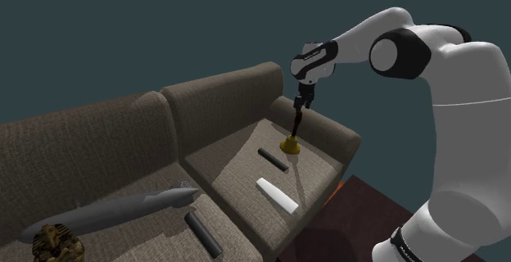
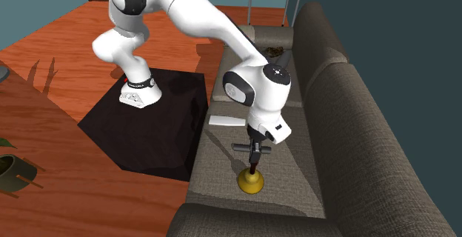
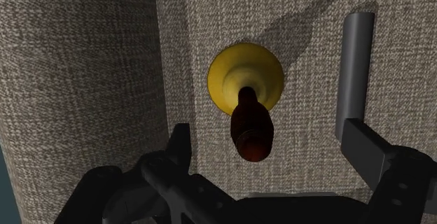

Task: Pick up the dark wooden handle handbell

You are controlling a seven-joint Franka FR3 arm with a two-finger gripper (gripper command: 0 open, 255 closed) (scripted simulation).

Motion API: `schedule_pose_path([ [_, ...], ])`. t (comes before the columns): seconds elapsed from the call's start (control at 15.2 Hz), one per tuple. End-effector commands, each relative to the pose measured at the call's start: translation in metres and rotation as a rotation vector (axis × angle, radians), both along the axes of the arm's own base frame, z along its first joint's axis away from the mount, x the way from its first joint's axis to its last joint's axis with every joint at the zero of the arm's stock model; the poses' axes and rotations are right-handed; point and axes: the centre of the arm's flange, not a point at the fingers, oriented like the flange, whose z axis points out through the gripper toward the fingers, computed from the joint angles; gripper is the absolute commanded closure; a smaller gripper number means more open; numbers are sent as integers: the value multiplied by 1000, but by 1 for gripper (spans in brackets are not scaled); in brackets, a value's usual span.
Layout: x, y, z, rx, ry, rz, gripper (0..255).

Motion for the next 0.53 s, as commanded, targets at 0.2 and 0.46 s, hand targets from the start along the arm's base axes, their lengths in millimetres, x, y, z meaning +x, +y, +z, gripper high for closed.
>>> schedule_pose_path([
  [0.2, 3, -5, -25, 0, -1, 1, 0],
  [0.46, 3, -6, -44, 0, -1, 1, 0],
])
